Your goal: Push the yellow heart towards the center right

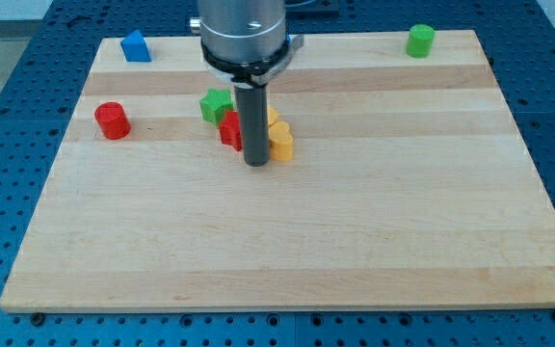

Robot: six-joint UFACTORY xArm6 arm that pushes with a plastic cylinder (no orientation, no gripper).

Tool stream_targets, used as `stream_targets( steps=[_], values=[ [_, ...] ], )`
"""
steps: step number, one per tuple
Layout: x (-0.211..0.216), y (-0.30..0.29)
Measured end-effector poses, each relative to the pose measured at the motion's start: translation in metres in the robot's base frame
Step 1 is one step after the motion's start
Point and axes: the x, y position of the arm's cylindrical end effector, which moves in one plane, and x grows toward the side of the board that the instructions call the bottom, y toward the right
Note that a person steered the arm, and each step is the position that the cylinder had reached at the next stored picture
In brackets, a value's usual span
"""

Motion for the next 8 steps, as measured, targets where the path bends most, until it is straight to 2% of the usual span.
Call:
stream_targets(
  steps=[2, 5, 8],
  values=[
    [-0.014, -0.006],
    [-0.033, 0.108],
    [-0.078, 0.093]
  ],
)
